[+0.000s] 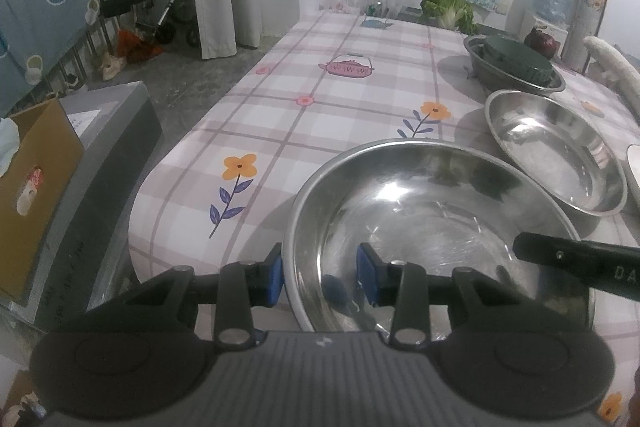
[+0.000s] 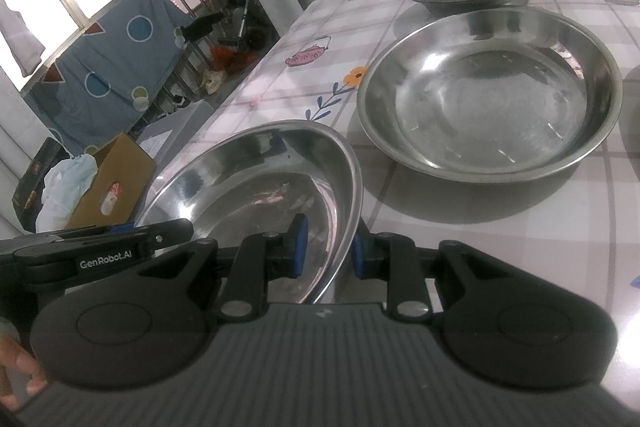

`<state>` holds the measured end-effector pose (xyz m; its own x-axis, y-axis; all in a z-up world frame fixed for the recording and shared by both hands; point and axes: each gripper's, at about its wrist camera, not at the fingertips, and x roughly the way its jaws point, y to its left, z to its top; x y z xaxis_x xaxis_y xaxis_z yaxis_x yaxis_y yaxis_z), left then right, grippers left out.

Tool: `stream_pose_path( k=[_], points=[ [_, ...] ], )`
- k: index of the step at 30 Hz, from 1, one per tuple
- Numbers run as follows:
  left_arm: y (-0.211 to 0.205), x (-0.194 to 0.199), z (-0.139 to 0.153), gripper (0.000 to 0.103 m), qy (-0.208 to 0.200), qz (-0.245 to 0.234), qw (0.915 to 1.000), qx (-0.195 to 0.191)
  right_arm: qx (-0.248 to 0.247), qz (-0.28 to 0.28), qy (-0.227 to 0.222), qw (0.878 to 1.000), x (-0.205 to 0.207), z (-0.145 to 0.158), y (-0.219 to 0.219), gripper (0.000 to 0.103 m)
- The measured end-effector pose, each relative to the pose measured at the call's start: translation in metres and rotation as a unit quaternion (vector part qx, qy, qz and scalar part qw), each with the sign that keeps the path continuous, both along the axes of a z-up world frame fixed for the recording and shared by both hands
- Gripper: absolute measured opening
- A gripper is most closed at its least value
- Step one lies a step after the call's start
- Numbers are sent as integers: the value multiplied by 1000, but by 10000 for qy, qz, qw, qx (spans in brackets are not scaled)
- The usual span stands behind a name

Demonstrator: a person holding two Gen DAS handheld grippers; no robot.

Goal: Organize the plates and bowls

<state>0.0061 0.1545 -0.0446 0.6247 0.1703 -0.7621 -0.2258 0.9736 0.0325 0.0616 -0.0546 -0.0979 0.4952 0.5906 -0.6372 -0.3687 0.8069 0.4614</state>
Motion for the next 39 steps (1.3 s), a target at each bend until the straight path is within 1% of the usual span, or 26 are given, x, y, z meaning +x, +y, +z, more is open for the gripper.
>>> stream_pose_path(
  k=[10,24,39],
  points=[
    [-3,-3,4,38,-59,-22,10000,35,43,-14,-32,10000,1,0,-1,22],
    [-10,-6,15,38,-171,-78,9997,125,157,-63,-131,9998,-3,4,-13,22],
    [-29,-8,31,39,-332,-223,9989,250,342,-220,-277,9988,-9,14,-33,22]
  ],
)
